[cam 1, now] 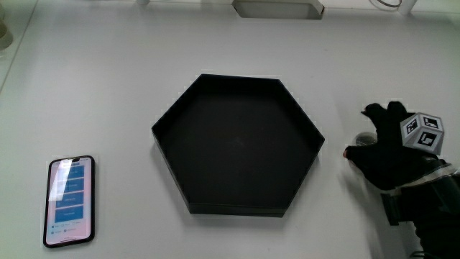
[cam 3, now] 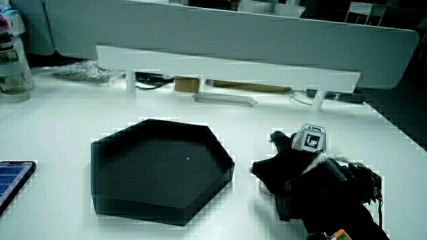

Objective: Pick paper clip from desk

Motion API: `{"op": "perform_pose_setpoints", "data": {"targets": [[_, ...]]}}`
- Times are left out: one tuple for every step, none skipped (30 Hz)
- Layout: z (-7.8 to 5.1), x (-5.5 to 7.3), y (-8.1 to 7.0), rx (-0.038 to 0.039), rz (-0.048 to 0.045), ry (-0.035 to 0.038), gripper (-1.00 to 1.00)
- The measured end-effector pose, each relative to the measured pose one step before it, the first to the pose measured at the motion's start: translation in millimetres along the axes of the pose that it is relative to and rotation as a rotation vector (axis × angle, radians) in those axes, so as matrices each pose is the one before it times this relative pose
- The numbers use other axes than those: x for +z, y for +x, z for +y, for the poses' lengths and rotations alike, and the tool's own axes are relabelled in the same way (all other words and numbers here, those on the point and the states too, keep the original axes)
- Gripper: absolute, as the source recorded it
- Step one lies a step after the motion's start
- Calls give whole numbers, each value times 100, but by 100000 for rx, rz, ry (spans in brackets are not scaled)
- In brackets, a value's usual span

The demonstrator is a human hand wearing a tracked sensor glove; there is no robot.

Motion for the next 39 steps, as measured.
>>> {"op": "perform_pose_setpoints", "data": {"targets": [[-57,-138,-187,-856,-1500,-147,0],[436,-489,66,-1163,-133,-3600,0],[206,-256,-161,1207,-2086,-3969,0],[41,-167,-51,-1696,-893,257,0],[327,-256,-49,90,-1486,-3892,0],[-103,-20,-134,123,-1950,167,9],[392,-285,283,-937,1468,-890,18],[-179,189,73,1133,3553,2933,27],[66,83,-1,749,677,-1774,36],[-105,148,-116,418,-410,18,45],[210,47,29,-397,-630,809,55],[-237,219,-152,1722,1469,-610,64],[35,7,34,-1164,-649,488,73],[-73,77,-19,947,552,-401,82],[209,-41,177,-2177,-1303,726,91],[-127,121,-60,1445,1434,-82,100],[-91,46,-108,1041,112,-696,100],[259,-168,96,-1069,-508,360,100],[96,-58,14,125,2,-714,100],[-76,50,-43,-781,-921,968,100],[26,-40,-1,1230,518,-1618,100],[-35,-9,31,-251,170,-23,100],[111,-107,78,-139,-366,-1346,100],[-127,63,-9,-184,-534,1488,100],[-33,-35,31,1044,1018,-1156,100],[277,-224,193,-1652,-550,-990,100],[-141,86,-68,794,20,-42,100],[42,16,67,-593,-305,391,100],[-71,66,28,887,590,218,100],[67,40,116,-1342,-682,815,100],[-159,209,-65,1419,1245,-724,100],[-87,219,-37,-548,-852,2155,100],[-67,190,-79,1065,501,-172,100],[-154,287,-131,-256,-409,568,100],[-102,274,-149,131,-223,421,100],[136,221,-77,106,-790,2179,100],[-455,556,-484,2617,1673,-1655,100],[-387,427,-497,3787,2749,222,100],[-115,273,-568,2544,-526,-1408,100]]}}
